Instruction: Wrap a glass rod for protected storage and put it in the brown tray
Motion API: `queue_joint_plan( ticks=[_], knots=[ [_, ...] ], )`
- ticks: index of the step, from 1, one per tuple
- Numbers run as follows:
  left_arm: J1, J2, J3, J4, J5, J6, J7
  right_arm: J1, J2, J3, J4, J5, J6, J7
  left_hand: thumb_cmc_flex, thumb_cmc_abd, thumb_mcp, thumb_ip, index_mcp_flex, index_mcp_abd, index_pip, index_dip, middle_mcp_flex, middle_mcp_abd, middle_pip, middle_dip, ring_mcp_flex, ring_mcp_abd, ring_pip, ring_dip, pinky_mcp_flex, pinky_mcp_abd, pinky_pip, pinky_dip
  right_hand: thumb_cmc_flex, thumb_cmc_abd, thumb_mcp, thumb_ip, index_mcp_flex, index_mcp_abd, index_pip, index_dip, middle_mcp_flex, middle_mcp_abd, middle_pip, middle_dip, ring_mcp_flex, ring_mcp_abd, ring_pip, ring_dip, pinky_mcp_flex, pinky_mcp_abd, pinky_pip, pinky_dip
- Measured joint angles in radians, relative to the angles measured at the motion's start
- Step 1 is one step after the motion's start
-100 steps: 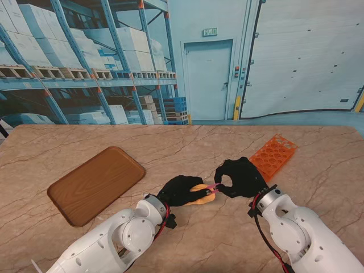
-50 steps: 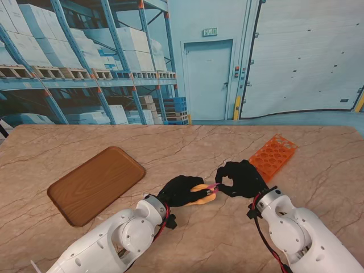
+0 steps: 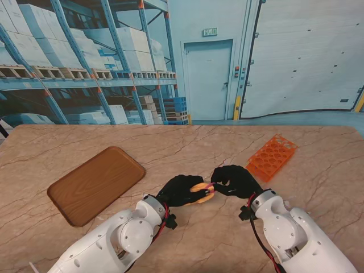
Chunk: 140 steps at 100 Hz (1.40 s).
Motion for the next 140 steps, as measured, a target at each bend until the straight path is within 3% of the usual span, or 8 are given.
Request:
queue_joint_plan(
  ticks=[25, 70, 77, 81, 93, 105, 119, 140],
  knots=[
    [0.013, -0.004, -0.013, -0.01, -0.022, 0.001, 0.011, 0.024, -0.014, -0.029, 0.039, 0.077, 0.008, -0.01, 0.0, 0.0, 0.01, 0.012, 0.0, 0.0, 0.024, 0.0, 0.0, 0.0, 0.003, 0.0, 0.0, 0.0, 0.0, 0.0, 0.0, 0.0, 0.0, -0.002, -0.001, -0.022, 0.044, 0.022, 0.008, 0.014, 0.011, 0.022, 0.02, 0.0, 0.027, 0.011, 0.027, 0.001, 0.035, 0.025, 0.011, 0.002, -0.001, 0.002],
    [0.034, -0.015, -0.031, -0.033, -0.108, 0.039, 0.01, 0.014, -0.029, -0.053, 0.06, 0.064, -0.021, -0.091, -0.028, 0.004, 0.011, 0.013, -0.003, 0.005, 0.038, 0.016, 0.0, 0.0, 0.003, 0.0, 0.0, 0.0, 0.0, 0.0, 0.0, 0.0, 0.0, -0.014, -0.001, -0.018, 0.031, 0.02, 0.008, 0.014, 0.011, -0.011, 0.02, 0.0, 0.05, 0.012, 0.026, 0.001, 0.058, 0.028, 0.014, 0.002, -0.001, 0.013],
    [0.034, -0.016, -0.032, -0.034, -0.111, 0.04, 0.008, 0.008, -0.03, -0.054, 0.06, 0.046, -0.036, -0.11, -0.099, 0.048, -0.041, 0.085, -0.003, 0.017, 0.037, 0.074, 0.0, -0.002, 0.003, 0.0, 0.0, 0.0, 0.0, 0.0, 0.0, 0.0, 0.0, -0.014, -0.001, -0.017, 0.031, 0.02, 0.008, 0.014, 0.011, -0.011, 0.02, 0.0, 0.051, 0.012, 0.026, 0.001, 0.058, 0.028, 0.018, 0.002, -0.001, 0.013],
    [0.034, -0.016, -0.032, -0.034, -0.111, 0.039, 0.006, 0.006, -0.031, -0.055, 0.06, 0.041, -0.043, -0.117, -0.125, 0.073, -0.104, 0.094, -0.002, 0.03, 0.019, 0.118, 0.001, -0.004, 0.003, 0.002, 0.0, 0.0, 0.0, 0.0, 0.0, 0.0, 0.0, -0.014, -0.001, -0.017, 0.031, 0.02, 0.008, 0.014, 0.011, -0.012, 0.02, 0.0, 0.051, 0.012, 0.026, 0.001, 0.058, 0.028, 0.022, 0.002, -0.001, 0.013],
    [0.034, -0.016, -0.032, -0.032, -0.103, 0.03, 0.006, 0.001, -0.033, -0.056, 0.059, 0.039, -0.056, -0.123, -0.166, 0.069, -0.275, 0.085, -0.002, 0.039, 0.003, 0.154, 0.01, -0.008, 0.003, 0.003, 0.006, 0.0, 0.0, 0.0, 0.001, 0.0, 0.0, -0.014, 0.0, -0.016, 0.031, 0.02, 0.008, 0.014, 0.011, -0.012, 0.02, 0.0, 0.051, 0.012, 0.026, 0.001, 0.059, 0.028, 0.023, 0.002, -0.001, 0.013],
    [0.033, -0.016, -0.031, -0.029, -0.08, 0.029, 0.019, -0.001, -0.033, -0.057, 0.057, 0.029, -0.071, -0.127, -0.137, 0.069, -0.331, 0.068, 0.0, 0.041, 0.002, 0.173, 0.012, -0.016, 0.004, 0.012, 0.006, 0.0, 0.0, 0.0, 0.001, 0.001, 0.0, -0.014, 0.0, -0.016, 0.031, 0.02, 0.008, 0.02, 0.011, -0.014, 0.02, 0.0, 0.053, 0.012, 0.026, 0.001, 0.059, 0.028, 0.023, 0.002, -0.001, 0.013],
    [0.033, -0.017, -0.029, -0.03, -0.048, 0.054, 0.038, -0.002, -0.033, -0.058, 0.056, 0.014, -0.087, -0.131, 0.004, 0.114, -0.274, 0.056, 0.042, 0.042, 0.074, 0.193, 0.022, -0.017, 0.024, 0.011, 0.007, 0.004, 0.0, 0.0, 0.001, 0.018, 0.0, -0.014, 0.0, -0.016, 0.031, 0.02, 0.013, 0.022, 0.011, -0.022, 0.02, 0.0, 0.061, 0.012, 0.026, 0.001, 0.06, 0.028, 0.023, 0.002, -0.001, 0.014],
    [0.033, -0.022, -0.027, -0.024, -0.034, 0.057, 0.068, -0.007, -0.032, -0.055, 0.055, 0.001, -0.106, -0.138, 0.02, 0.11, -0.189, 0.05, 0.044, 0.041, 0.115, 0.111, 0.022, 0.004, 0.025, 0.0, 0.007, 0.027, 0.0, 0.0, 0.0, 0.05, 0.001, -0.06, 0.001, -0.016, 0.037, 0.022, 0.02, 0.027, 0.011, -0.022, 0.032, 0.0, 0.064, 0.012, 0.036, 0.001, 0.061, 0.028, 0.023, 0.003, -0.001, 0.014]
  ],
)
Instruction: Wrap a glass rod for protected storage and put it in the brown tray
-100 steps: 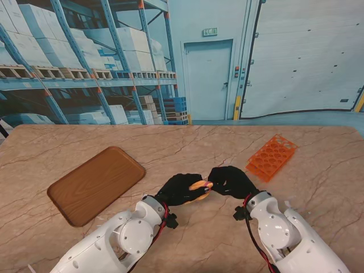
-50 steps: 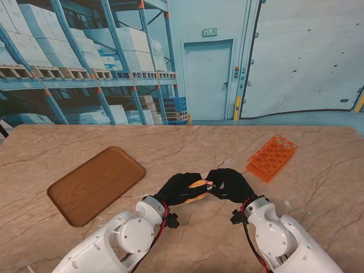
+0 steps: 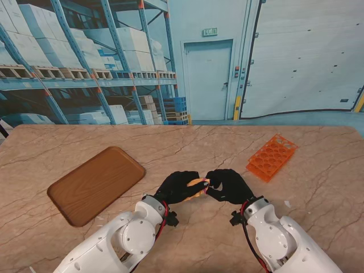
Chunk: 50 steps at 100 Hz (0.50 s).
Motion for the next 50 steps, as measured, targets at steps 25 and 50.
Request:
queue_joint_plan(
  ticks=[25, 50],
  knots=[
    [0.005, -0.011, -0.009, 0.008, -0.014, -0.019, 0.028, -0.031, -0.005, 0.019, -0.012, -0.033, -0.002, -0.059, -0.022, -0.045, 0.096, -0.001, 0.002, -0.004, 0.011, -0.04, 0.0, 0.02, -0.001, 0.0, 0.0, 0.021, -0.014, 0.0, -0.006, 0.026, 0.0, -0.078, 0.0, 0.0, 0.015, 0.0, 0.0, 0.011, 0.01, 0.0, 0.0, 0.0, 0.011, 0.0, 0.0, 0.0, 0.011, 0.0, 0.0, 0.009, 0.0, 0.0],
    [0.011, -0.013, -0.014, 0.006, -0.022, -0.023, 0.036, -0.062, -0.006, 0.036, -0.023, -0.063, -0.014, -0.088, -0.022, -0.056, 0.104, -0.001, 0.002, -0.004, 0.013, -0.041, 0.0, 0.021, -0.001, 0.0, 0.0, 0.021, -0.015, 0.0, -0.006, 0.026, 0.0, -0.069, -0.001, 0.0, 0.015, 0.0, 0.0, 0.011, 0.01, 0.0, 0.0, 0.0, 0.012, 0.0, 0.0, 0.0, 0.011, 0.0, 0.0, 0.009, 0.0, 0.0]
  ],
)
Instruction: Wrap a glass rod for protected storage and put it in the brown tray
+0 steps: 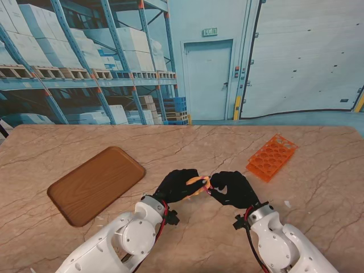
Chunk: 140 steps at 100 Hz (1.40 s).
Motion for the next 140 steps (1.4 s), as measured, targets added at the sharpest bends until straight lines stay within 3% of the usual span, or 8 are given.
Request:
queue_joint_plan(
  ticks=[30, 69, 101, 105, 108, 128, 130, 140],
  knots=[
    [0.004, -0.006, -0.009, 0.0, -0.022, 0.003, 0.008, -0.01, 0.004, 0.009, 0.005, -0.145, -0.07, -0.061, 0.0, -0.021, 0.01, 0.0, 0.005, -0.001, 0.0, -0.01, 0.0, 0.0, -0.001, 0.0, 0.0, 0.0, 0.0, 0.0, 0.0, -0.002, 0.0, 0.022, 0.0, 0.0, -0.001, 0.0, -0.002, 0.014, 0.0, 0.0, 0.0, 0.0, 0.0, 0.0, 0.0, 0.0, 0.0, 0.0, 0.0, 0.0, 0.0, 0.0],
    [0.011, -0.007, -0.013, -0.006, -0.031, 0.007, 0.009, 0.001, 0.028, 0.009, 0.03, -0.349, -0.158, -0.186, 0.0, -0.022, 0.009, 0.0, 0.005, -0.001, 0.0, -0.011, 0.0, 0.001, -0.002, 0.0, 0.0, 0.0, -0.005, 0.001, 0.0, -0.003, 0.0, 0.037, 0.0, 0.0, -0.009, -0.002, -0.004, 0.027, -0.002, -0.015, 0.0, 0.0, 0.0, 0.0, 0.0, 0.0, 0.001, 0.0, 0.0, 0.0, 0.0, 0.0],
    [0.009, -0.009, -0.01, -0.005, -0.025, 0.026, 0.014, -0.017, 0.056, 0.062, -0.001, -0.522, -0.256, -0.275, 0.005, -0.022, -0.024, 0.0, 0.005, -0.001, 0.0, -0.021, 0.0, 0.001, -0.002, 0.0, 0.0, 0.0, -0.007, 0.001, 0.0, -0.004, 0.0, 0.041, 0.0, 0.0, -0.009, -0.002, -0.004, 0.04, -0.012, -0.021, 0.012, -0.001, 0.001, -0.002, 0.012, 0.0, 0.01, 0.0, 0.002, 0.0, 0.0, 0.0],
    [0.008, -0.01, -0.009, -0.005, -0.025, 0.031, 0.014, -0.018, 0.059, 0.069, -0.006, -0.536, -0.271, -0.28, 0.015, -0.022, -0.038, -0.019, 0.005, -0.001, -0.001, -0.021, 0.0, 0.001, -0.002, 0.0, 0.0, 0.0, -0.007, 0.001, 0.0, -0.004, 0.0, 0.041, 0.0, 0.0, -0.009, -0.002, -0.003, 0.04, -0.012, -0.021, 0.012, -0.002, 0.001, -0.002, 0.012, -0.001, 0.01, 0.0, 0.002, 0.0, 0.0, 0.0],
    [0.008, -0.01, -0.009, -0.005, -0.025, 0.036, 0.014, -0.019, 0.062, 0.075, -0.01, -0.543, -0.283, -0.281, 0.04, -0.018, -0.039, -0.016, 0.005, -0.001, -0.003, -0.021, 0.0, 0.0, -0.002, 0.0, 0.0, 0.0, -0.007, 0.001, 0.0, -0.005, 0.0, 0.041, 0.0, -0.004, -0.009, -0.002, 0.017, -0.012, -0.003, -0.02, 0.012, -0.002, 0.001, -0.002, 0.012, -0.001, 0.01, 0.0, 0.002, 0.0, 0.0, 0.0],
    [0.001, -0.01, -0.007, -0.005, -0.025, 0.062, 0.009, -0.017, 0.08, 0.092, -0.03, -0.584, -0.337, -0.282, 0.11, -0.019, -0.093, -0.015, -0.032, 0.001, -0.072, -0.039, 0.0, -0.002, -0.002, 0.004, 0.0, 0.0, -0.007, 0.002, 0.0, -0.007, 0.0, 0.058, 0.0, -0.01, -0.009, -0.002, 0.018, -0.028, -0.001, -0.02, 0.012, -0.01, 0.001, -0.002, 0.012, -0.008, 0.01, 0.0, 0.002, 0.0, 0.0, 0.0],
    [0.001, -0.009, -0.006, -0.006, -0.024, 0.065, 0.007, -0.015, 0.081, 0.092, -0.03, -0.587, -0.34, -0.282, 0.119, -0.02, -0.095, -0.033, -0.045, 0.002, -0.08, -0.047, 0.0, -0.002, -0.002, 0.004, 0.0, 0.0, -0.007, 0.002, 0.0, -0.008, 0.0, 0.063, 0.0, -0.01, -0.009, -0.002, 0.018, -0.03, -0.001, -0.02, 0.012, -0.01, 0.001, -0.002, 0.012, -0.008, 0.01, 0.0, 0.002, 0.0, 0.0, 0.0],
    [-0.001, -0.009, -0.005, -0.007, -0.023, 0.075, -0.001, -0.002, 0.085, 0.091, -0.03, -0.59, -0.353, -0.279, 0.143, -0.021, -0.097, -0.054, -0.079, 0.003, -0.105, -0.06, 0.0, -0.004, -0.002, 0.005, 0.0, -0.001, -0.007, 0.002, 0.0, -0.009, 0.0, 0.068, 0.0, -0.01, -0.009, -0.002, 0.018, -0.032, -0.001, -0.02, 0.012, -0.011, 0.001, -0.002, 0.012, -0.009, 0.01, 0.0, 0.002, 0.0, 0.0, 0.0]
  ],
)
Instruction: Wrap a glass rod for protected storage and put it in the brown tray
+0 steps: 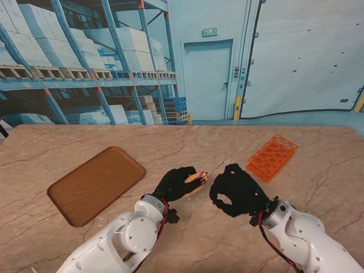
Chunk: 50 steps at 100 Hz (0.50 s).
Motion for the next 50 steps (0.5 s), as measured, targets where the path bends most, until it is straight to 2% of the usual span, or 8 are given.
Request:
queue_joint_plan(
  ticks=[11, 13, 18, 33, 40, 50],
  knots=[
    [0.0, 0.0, 0.0, 0.0, 0.0, 0.0, -0.004, 0.013, 0.002, -0.002, 0.001, -0.002, -0.003, 0.001, 0.016, 0.0, -0.001, -0.001, -0.007, 0.0, -0.009, 0.0, 0.0, 0.0, 0.0, 0.0, 0.0, 0.0, 0.0, 0.0, 0.0, -0.001, 0.0, 0.012, 0.0, -0.001, 0.0, 0.0, 0.0, -0.004, 0.0, 0.0, 0.0, -0.001, 0.0, 0.0, 0.0, -0.001, 0.0, 0.0, 0.0, 0.0, 0.0, 0.0],
    [0.0, 0.0, 0.0, 0.0, 0.0, 0.0, -0.004, 0.015, 0.002, -0.002, 0.001, -0.003, -0.003, 0.001, 0.017, 0.0, -0.002, -0.019, -0.007, 0.0, -0.009, 0.0, 0.0, 0.0, 0.0, 0.0, 0.0, 0.0, 0.0, 0.0, 0.0, -0.001, 0.0, 0.014, 0.0, -0.001, 0.0, 0.0, 0.0, -0.004, 0.0, 0.0, 0.0, -0.001, 0.0, 0.0, 0.0, -0.001, 0.0, 0.0, 0.0, 0.0, 0.0, 0.0],
    [0.0, 0.0, 0.0, 0.0, 0.0, -0.003, -0.004, 0.017, 0.003, -0.002, 0.001, -0.011, 0.007, -0.004, 0.029, 0.0, -0.012, -0.02, -0.007, -0.002, -0.01, 0.0, 0.0, -0.001, 0.0, 0.0, 0.0, 0.0, 0.0, 0.0, 0.0, -0.001, 0.0, 0.019, 0.0, -0.001, 0.0, 0.0, 0.0, -0.004, 0.0, 0.0, 0.0, -0.002, 0.0, 0.0, 0.0, -0.002, 0.0, 0.0, 0.0, 0.0, 0.0, 0.0],
    [0.001, 0.001, -0.002, -0.001, -0.003, -0.011, -0.007, 0.009, 0.003, 0.005, 0.0, -0.009, 0.119, -0.014, 0.04, 0.001, -0.036, -0.02, -0.007, -0.024, -0.01, -0.001, 0.0, -0.004, 0.0, 0.0, 0.0, 0.0, 0.0, 0.0, 0.0, -0.001, 0.0, 0.023, 0.0, 0.0, -0.011, 0.0, 0.0, -0.005, 0.0, 0.0, 0.0, -0.002, 0.0, 0.0, 0.0, -0.003, 0.0, 0.0, 0.002, 0.0, 0.0, 0.0],
    [0.001, 0.002, -0.002, -0.003, -0.004, -0.017, -0.011, 0.001, -0.006, 0.016, 0.002, 0.092, 0.132, 0.027, 0.04, 0.002, -0.037, -0.02, -0.007, -0.024, -0.01, -0.001, 0.0, -0.004, 0.0, 0.0, 0.0, 0.0, 0.0, 0.0, 0.0, -0.001, 0.0, 0.024, 0.0, 0.011, -0.024, 0.0, -0.01, -0.009, 0.0, 0.0, 0.0, -0.002, 0.0, 0.0, 0.0, -0.004, 0.0, 0.0, 0.002, 0.0, 0.0, 0.0],
    [0.002, 0.004, -0.002, -0.005, -0.004, -0.03, -0.013, -0.009, -0.031, 0.029, 0.005, 0.293, 0.162, 0.151, 0.04, 0.014, -0.047, -0.02, -0.006, -0.024, -0.01, -0.001, 0.0, -0.011, 0.0, 0.0, 0.0, 0.0, 0.0, 0.0, 0.0, -0.001, 0.0, 0.024, -0.031, 0.019, -0.06, 0.001, -0.099, -0.018, -0.012, 0.003, -0.039, -0.002, 0.0, 0.0, -0.017, -0.007, -0.004, 0.0, 0.002, 0.0, 0.0, 0.0]
  ],
)
